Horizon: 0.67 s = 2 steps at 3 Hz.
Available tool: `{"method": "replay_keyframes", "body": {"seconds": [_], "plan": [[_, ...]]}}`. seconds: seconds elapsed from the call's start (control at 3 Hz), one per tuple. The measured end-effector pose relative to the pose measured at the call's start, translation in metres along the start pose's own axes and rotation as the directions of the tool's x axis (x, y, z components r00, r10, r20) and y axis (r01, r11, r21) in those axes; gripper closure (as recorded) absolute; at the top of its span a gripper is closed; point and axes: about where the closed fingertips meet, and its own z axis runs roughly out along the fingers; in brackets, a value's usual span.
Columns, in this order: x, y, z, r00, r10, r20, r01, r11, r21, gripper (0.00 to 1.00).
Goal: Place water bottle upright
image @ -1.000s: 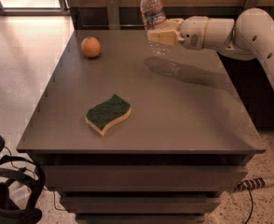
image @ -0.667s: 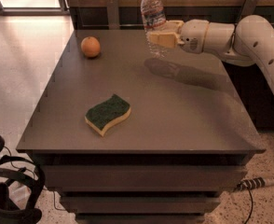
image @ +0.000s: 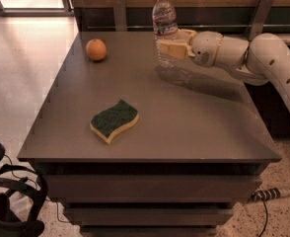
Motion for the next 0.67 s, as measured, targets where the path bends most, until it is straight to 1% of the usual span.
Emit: {"method": "replay_keyframes", "body": {"seconds": [0.33,0.67], "plan": [[0.0057,-0.0043,-0.0011,0.999,-0.014,0.029,0.014,0.9998,0.015,1.0],[0.0008,-0.0123,0.0005,0.999,-0.051,0.006,0.051,0.9982,0.033,1.0]]}}
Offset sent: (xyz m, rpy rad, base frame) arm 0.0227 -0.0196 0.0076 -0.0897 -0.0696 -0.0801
